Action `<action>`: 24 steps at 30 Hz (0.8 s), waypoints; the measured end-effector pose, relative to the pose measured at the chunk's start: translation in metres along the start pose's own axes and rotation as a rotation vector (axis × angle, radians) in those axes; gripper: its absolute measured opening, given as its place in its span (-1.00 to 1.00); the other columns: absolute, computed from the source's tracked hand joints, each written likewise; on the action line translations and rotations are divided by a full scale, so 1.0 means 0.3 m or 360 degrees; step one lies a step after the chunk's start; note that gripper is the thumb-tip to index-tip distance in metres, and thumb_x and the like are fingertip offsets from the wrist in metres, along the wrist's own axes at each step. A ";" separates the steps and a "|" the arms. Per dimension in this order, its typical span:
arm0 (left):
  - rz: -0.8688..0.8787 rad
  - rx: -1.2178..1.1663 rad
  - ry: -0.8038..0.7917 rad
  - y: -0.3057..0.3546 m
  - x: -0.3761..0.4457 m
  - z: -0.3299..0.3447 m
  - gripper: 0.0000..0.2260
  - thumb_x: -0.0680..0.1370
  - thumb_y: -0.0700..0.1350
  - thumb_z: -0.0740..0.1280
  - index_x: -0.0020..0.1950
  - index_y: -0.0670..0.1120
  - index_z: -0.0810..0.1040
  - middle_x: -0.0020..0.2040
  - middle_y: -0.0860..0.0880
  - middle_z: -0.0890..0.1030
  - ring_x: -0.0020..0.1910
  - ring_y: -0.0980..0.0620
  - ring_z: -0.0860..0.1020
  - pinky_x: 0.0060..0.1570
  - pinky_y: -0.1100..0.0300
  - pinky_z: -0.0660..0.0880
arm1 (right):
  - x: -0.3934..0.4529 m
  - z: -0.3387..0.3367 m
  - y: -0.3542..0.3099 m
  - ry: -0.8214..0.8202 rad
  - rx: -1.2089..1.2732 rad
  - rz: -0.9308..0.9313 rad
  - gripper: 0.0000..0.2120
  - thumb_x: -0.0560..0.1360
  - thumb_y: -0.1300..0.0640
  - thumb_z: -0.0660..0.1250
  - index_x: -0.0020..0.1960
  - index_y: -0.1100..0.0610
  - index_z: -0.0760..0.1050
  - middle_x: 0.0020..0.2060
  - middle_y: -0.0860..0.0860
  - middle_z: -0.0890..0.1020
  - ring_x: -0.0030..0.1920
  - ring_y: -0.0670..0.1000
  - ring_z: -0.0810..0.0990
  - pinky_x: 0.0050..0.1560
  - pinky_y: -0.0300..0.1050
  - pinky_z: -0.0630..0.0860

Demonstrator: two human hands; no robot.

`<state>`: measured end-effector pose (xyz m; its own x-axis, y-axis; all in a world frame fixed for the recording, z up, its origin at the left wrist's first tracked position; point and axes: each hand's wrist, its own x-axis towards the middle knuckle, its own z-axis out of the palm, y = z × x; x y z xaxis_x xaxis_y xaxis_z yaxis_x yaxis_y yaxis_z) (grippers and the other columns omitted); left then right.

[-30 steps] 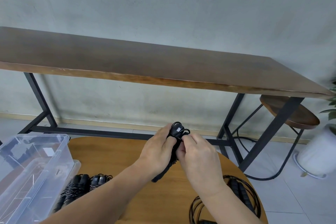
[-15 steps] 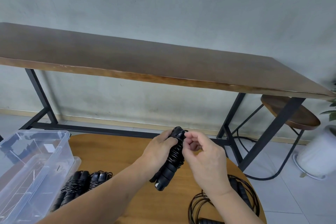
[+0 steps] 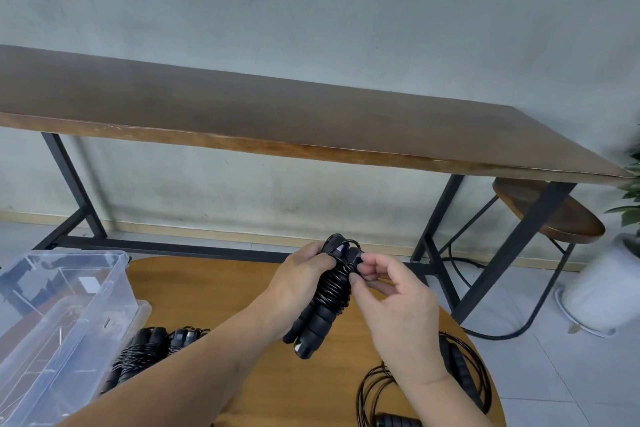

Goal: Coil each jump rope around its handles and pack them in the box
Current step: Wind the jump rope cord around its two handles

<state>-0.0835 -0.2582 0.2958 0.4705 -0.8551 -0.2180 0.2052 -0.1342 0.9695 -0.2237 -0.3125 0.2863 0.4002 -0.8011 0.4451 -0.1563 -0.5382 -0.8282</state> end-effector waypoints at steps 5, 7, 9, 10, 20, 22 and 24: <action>0.0019 -0.0036 -0.0070 0.007 -0.009 0.005 -0.76 0.46 -0.10 0.30 0.07 -0.04 0.65 -0.12 -0.15 0.64 -0.22 -0.11 0.60 -0.15 -0.06 0.58 | -0.009 -0.003 -0.001 0.0062 -0.0014 -0.0025 -0.72 0.40 0.27 0.51 0.06 0.01 0.64 -0.13 -0.19 0.67 -0.07 -0.19 0.66 -0.01 -0.39 0.54; 0.0017 -0.0002 -0.0087 0.007 -0.010 0.005 -0.71 0.40 -0.05 0.30 0.07 -0.01 0.65 -0.12 -0.13 0.64 -0.20 -0.12 0.59 -0.12 -0.07 0.57 | -0.014 -0.004 -0.001 0.0090 -0.0045 -0.0078 -0.70 0.40 0.28 0.52 0.07 0.02 0.63 -0.12 -0.20 0.66 -0.06 -0.18 0.66 0.00 -0.37 0.55; 0.0018 0.0016 -0.0098 0.010 -0.012 0.005 -0.70 0.38 -0.03 0.31 0.08 0.01 0.65 -0.10 -0.13 0.64 -0.19 -0.12 0.59 -0.10 -0.10 0.58 | -0.015 -0.004 -0.004 0.0102 -0.0123 -0.0148 -0.70 0.40 0.26 0.52 0.08 0.02 0.63 -0.11 -0.23 0.66 -0.05 -0.18 0.65 0.01 -0.37 0.55; 0.0019 0.0025 -0.0095 0.009 -0.013 0.004 -0.71 0.41 -0.04 0.31 0.10 0.01 0.64 -0.10 -0.13 0.65 -0.20 -0.11 0.60 -0.12 -0.07 0.59 | -0.015 -0.003 -0.007 0.0101 -0.0173 -0.0183 -0.70 0.40 0.25 0.52 0.09 0.02 0.63 -0.10 -0.24 0.65 -0.05 -0.18 0.64 0.02 -0.37 0.55; 0.0065 0.0310 0.0015 0.015 -0.038 0.013 -0.80 0.57 -0.11 0.26 0.09 0.09 0.63 -0.13 -0.06 0.67 -0.31 0.05 0.60 -0.30 0.18 0.57 | -0.024 0.007 -0.014 0.0030 -0.0421 -0.0305 -0.65 0.38 0.28 0.49 0.10 -0.03 0.60 -0.10 -0.29 0.61 -0.02 -0.25 0.55 0.04 -0.47 0.44; 0.0061 0.0325 0.0031 0.013 -0.035 0.013 -0.81 0.56 -0.12 0.27 0.07 0.08 0.63 -0.14 -0.07 0.67 -0.30 0.03 0.61 -0.29 0.14 0.60 | -0.017 0.008 -0.015 -0.0003 -0.0426 -0.0272 -0.63 0.38 0.27 0.48 0.11 -0.04 0.60 -0.10 -0.28 0.61 -0.03 -0.23 0.56 0.03 -0.42 0.47; 0.0034 0.0306 0.0030 0.013 -0.032 0.014 -0.81 0.56 -0.13 0.26 0.05 0.06 0.64 -0.16 -0.07 0.67 -0.29 0.01 0.60 -0.26 0.11 0.61 | -0.002 0.003 -0.018 -0.0055 -0.0423 -0.0244 -0.64 0.38 0.26 0.47 0.12 -0.04 0.60 -0.10 -0.25 0.62 -0.04 -0.22 0.57 0.03 -0.42 0.48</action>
<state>-0.0910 -0.2526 0.3022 0.4895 -0.8494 -0.1974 0.0283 -0.2108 0.9771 -0.2224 -0.3089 0.2902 0.4673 -0.6981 0.5424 -0.3205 -0.7056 -0.6320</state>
